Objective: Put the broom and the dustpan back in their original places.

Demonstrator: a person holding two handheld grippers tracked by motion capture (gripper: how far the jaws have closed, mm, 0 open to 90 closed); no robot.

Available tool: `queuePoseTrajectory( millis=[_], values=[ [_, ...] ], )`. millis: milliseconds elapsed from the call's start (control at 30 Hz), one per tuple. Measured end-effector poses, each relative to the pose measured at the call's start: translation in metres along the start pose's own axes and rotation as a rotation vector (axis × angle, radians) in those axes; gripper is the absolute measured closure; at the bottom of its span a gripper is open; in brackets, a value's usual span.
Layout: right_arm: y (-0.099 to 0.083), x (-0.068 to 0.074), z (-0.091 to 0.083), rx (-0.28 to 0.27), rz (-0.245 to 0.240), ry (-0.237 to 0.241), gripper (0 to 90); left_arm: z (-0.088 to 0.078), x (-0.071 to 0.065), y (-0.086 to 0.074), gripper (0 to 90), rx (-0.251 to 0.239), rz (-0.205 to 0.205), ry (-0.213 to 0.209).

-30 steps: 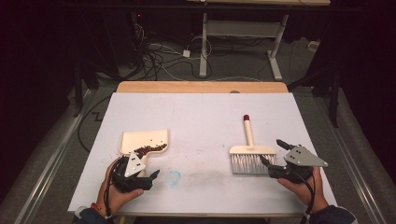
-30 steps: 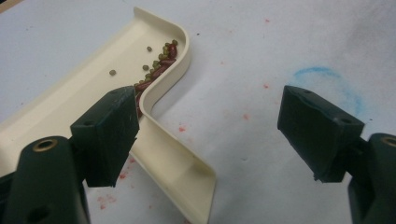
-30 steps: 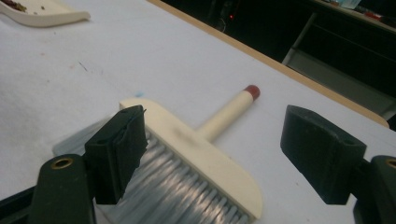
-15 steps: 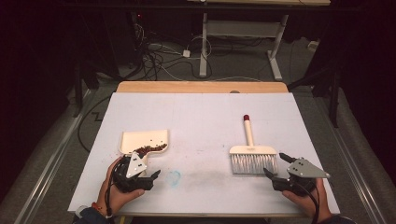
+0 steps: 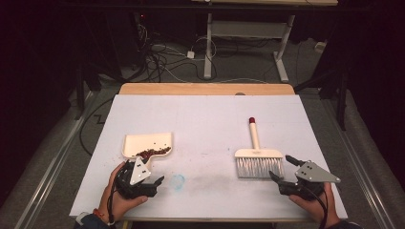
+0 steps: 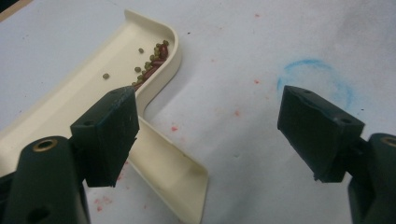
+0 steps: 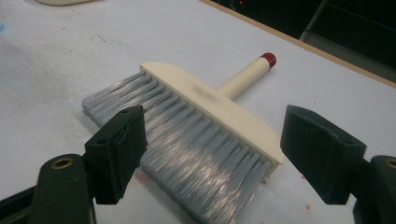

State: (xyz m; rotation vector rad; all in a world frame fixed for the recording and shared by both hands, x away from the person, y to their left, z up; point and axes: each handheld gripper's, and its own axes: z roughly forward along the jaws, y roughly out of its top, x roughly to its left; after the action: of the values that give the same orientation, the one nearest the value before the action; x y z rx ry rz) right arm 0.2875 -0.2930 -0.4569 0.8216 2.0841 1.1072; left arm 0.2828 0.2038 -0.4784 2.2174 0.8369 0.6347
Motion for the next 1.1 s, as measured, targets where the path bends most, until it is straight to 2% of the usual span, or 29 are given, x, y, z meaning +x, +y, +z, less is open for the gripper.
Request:
queuePoseTrajectory(
  millis=[133,167,433,533,833,900,1100],
  values=[
    [0.0006,0.0025,0.0031,0.013,-0.011,0.013,22.9,0.0005,0.001,-0.0004,20.5,0.001,-0.002,-0.002],
    [0.0007,0.0028,0.0037,0.014,-0.01,0.017,22.9,0.0011,0.0014,0.0001,20.5,-0.005,0.01,0.002],
    [0.0008,0.0018,0.0016,0.008,-0.01,0.01,22.9,0.003,-0.0011,0.0013,20.4,0.007,0.006,-0.006],
    [0.0006,0.0022,0.0014,0.012,-0.012,0.007,22.9,0.0035,-0.0001,0.002,20.5,0.004,0.02,-0.003],
    [0.0005,0.0015,0.0017,0.015,-0.016,0.002,22.8,0.0046,0.0003,0.0023,20.4,0.002,-0.008,-0.016],
    [0.0,0.0002,0.0017,0.013,-0.014,-0.003,22.8,0.0053,0.0008,0.0031,20.4,-0.002,0.002,-0.014],
    [-0.0001,-0.002,-0.0006,0.001,-0.008,-0.016,22.5,0.0067,-0.0006,0.0043,20.4,0.003,-0.008,-0.019]
  ],
)
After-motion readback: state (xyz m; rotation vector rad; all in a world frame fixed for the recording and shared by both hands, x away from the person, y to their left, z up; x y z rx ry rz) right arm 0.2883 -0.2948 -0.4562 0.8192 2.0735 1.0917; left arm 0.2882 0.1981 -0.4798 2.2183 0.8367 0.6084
